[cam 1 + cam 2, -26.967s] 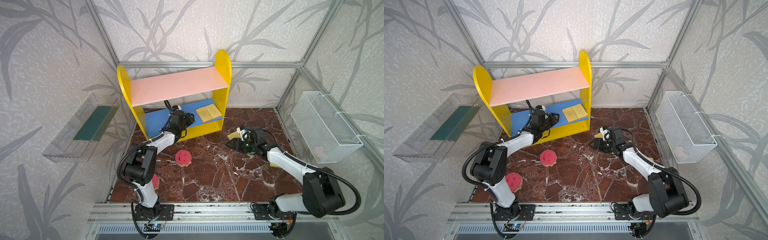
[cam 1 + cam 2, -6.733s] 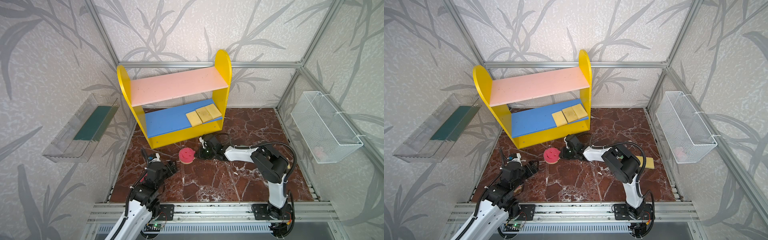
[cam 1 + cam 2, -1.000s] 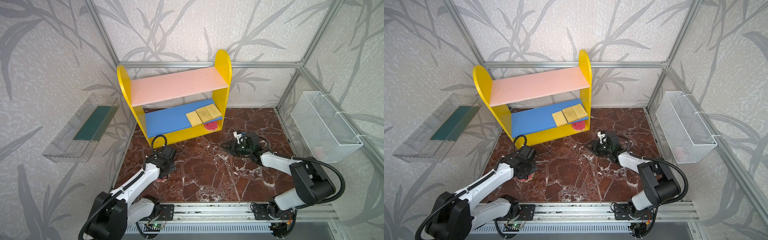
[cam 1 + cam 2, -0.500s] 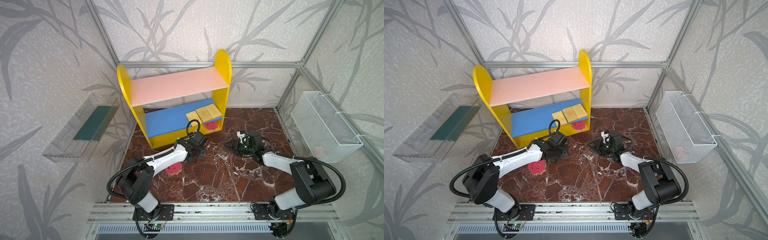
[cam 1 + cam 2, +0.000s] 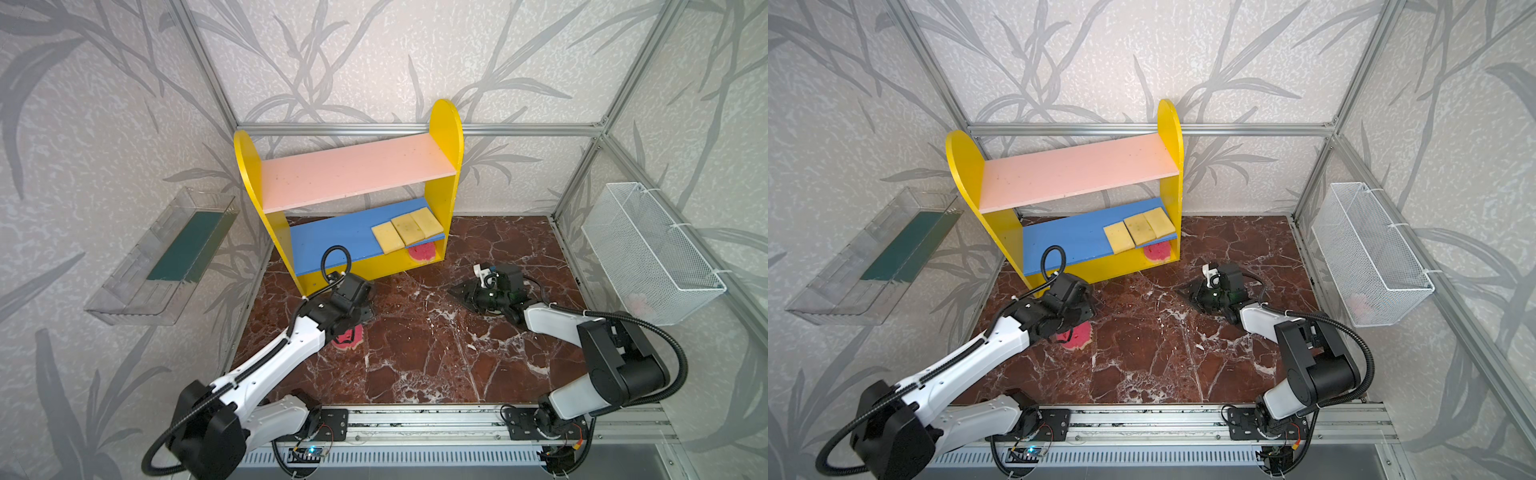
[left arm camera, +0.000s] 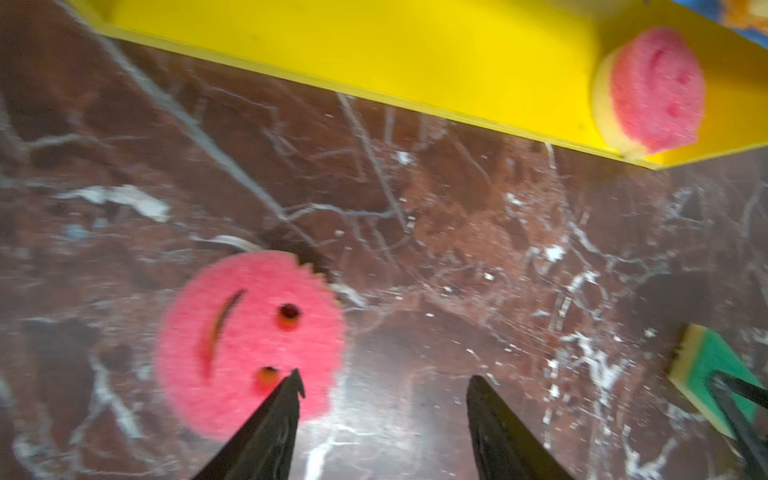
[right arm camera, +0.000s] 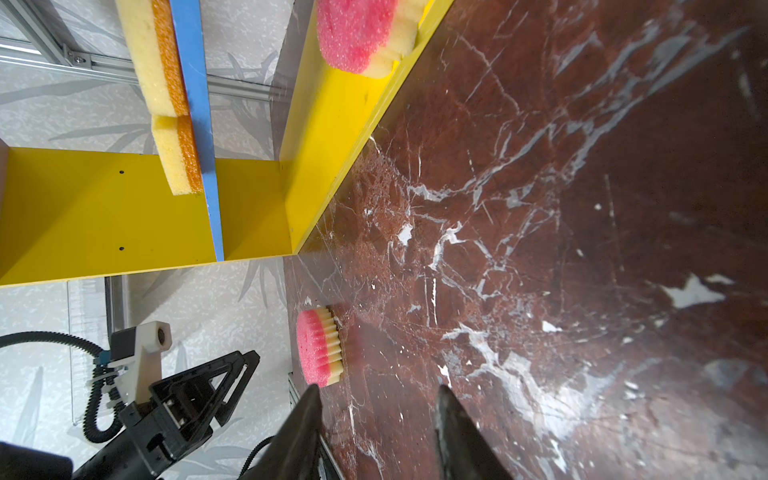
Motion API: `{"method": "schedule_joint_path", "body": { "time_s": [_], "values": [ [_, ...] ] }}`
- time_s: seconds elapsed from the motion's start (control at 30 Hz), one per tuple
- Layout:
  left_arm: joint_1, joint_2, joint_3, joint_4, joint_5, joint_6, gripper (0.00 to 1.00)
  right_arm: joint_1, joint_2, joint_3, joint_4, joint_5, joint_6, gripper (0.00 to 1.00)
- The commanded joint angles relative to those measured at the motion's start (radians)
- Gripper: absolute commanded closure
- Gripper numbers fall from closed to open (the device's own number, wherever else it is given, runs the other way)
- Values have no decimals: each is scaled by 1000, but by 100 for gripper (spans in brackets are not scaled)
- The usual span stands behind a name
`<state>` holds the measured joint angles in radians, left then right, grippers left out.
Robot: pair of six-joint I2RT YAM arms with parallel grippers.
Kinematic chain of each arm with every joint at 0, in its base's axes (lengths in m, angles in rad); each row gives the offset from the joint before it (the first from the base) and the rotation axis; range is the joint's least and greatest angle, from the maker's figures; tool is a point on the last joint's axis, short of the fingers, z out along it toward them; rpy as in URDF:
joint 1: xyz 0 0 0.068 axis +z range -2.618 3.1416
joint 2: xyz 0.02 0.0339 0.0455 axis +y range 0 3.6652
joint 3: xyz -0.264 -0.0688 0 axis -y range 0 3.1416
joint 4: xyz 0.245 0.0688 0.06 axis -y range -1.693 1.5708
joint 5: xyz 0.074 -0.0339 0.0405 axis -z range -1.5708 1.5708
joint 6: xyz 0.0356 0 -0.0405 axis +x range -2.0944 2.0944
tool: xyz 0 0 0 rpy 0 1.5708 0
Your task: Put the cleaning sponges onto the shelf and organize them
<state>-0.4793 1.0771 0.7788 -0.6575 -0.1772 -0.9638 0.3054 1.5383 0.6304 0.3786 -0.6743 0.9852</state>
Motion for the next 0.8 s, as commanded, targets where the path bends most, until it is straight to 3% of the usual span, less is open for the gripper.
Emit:
{"method": "schedule_joint_path", "body": {
  "time_s": [0.0, 0.37, 0.63, 0.77],
  "values": [
    [92, -80, -55, -55, -6, 26, 26, 8, -3, -2, -1, -8, -24, 55],
    [299, -115, -231, 127, 114, 78, 16, 11, -21, -6, -1, -10, -24, 55],
    [302, -49, -294, 299, 224, 87, 16, 11, -16, -5, 2, -18, -20, 54],
    [235, 15, -292, 360, 245, 76, 16, 10, -12, -4, 2, -18, -22, 54]
  ]
}}
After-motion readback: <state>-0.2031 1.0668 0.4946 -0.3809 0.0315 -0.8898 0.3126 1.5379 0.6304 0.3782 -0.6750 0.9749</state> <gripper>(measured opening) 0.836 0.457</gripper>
